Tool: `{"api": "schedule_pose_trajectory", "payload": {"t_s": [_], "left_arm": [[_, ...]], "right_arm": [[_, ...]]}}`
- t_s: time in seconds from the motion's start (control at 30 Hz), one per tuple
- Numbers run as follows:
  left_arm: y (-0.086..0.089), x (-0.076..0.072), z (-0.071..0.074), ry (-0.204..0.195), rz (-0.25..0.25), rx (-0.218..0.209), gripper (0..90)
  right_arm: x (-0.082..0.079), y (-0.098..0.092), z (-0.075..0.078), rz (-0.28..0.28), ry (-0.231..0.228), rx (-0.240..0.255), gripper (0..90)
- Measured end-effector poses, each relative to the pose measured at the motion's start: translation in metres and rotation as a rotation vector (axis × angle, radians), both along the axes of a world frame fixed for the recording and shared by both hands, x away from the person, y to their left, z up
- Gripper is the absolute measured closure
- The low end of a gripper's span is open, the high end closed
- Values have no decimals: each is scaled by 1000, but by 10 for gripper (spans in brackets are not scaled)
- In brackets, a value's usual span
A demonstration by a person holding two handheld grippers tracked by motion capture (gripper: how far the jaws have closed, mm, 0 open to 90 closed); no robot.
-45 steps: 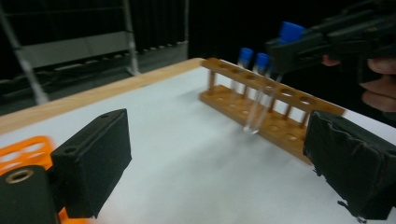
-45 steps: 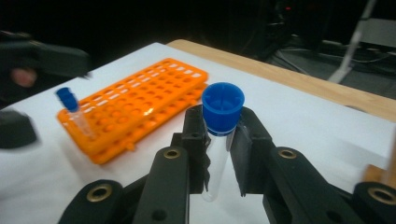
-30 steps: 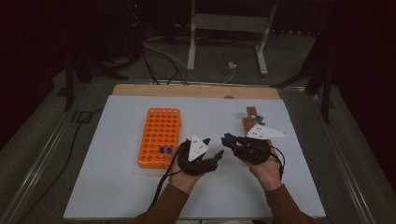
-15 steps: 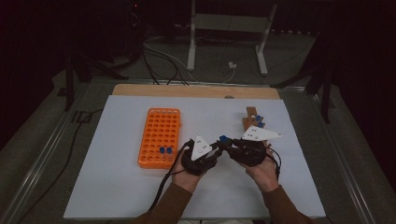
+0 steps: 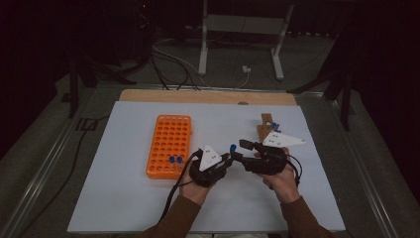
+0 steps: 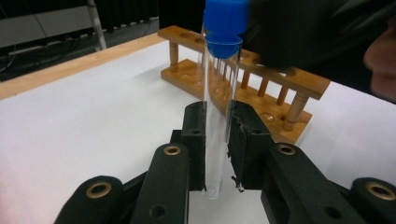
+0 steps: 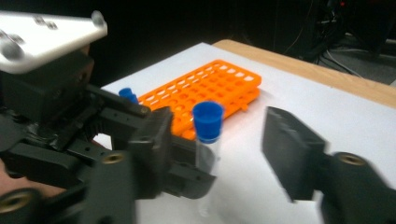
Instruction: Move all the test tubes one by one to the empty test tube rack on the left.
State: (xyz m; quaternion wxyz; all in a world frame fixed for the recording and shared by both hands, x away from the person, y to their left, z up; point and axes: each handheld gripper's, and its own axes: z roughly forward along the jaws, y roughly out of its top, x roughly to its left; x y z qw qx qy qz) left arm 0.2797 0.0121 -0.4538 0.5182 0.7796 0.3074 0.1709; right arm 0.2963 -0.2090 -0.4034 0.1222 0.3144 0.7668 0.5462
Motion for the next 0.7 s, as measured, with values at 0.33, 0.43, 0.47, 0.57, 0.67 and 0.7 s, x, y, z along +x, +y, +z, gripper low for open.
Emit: {"api": "schedule_pose_trajectory", "payload": {"t_s": [0.33,0.43,0.47,0.57,0.67,0.7], "left_arm": [[27,-8,-2,-12,-31,-20,782],[34,-13,-3,-19,-57,-13,782],[37,-15,-4,-17,-62,-18,782],[48,-17,-3,-13,-65,-22,782],[59,-19,-2,-13,-66,-20,782],[63,-20,-2,-10,-66,-18,782]], "right_arm": [[6,-19,4,-84,-19,20,83],[9,-24,2,-104,-11,19,43],[10,-25,2,-111,-6,22,36],[10,-28,3,-127,-9,22,19],[11,-30,3,-137,-10,17,12],[11,-31,3,-139,-10,20,11]]}}
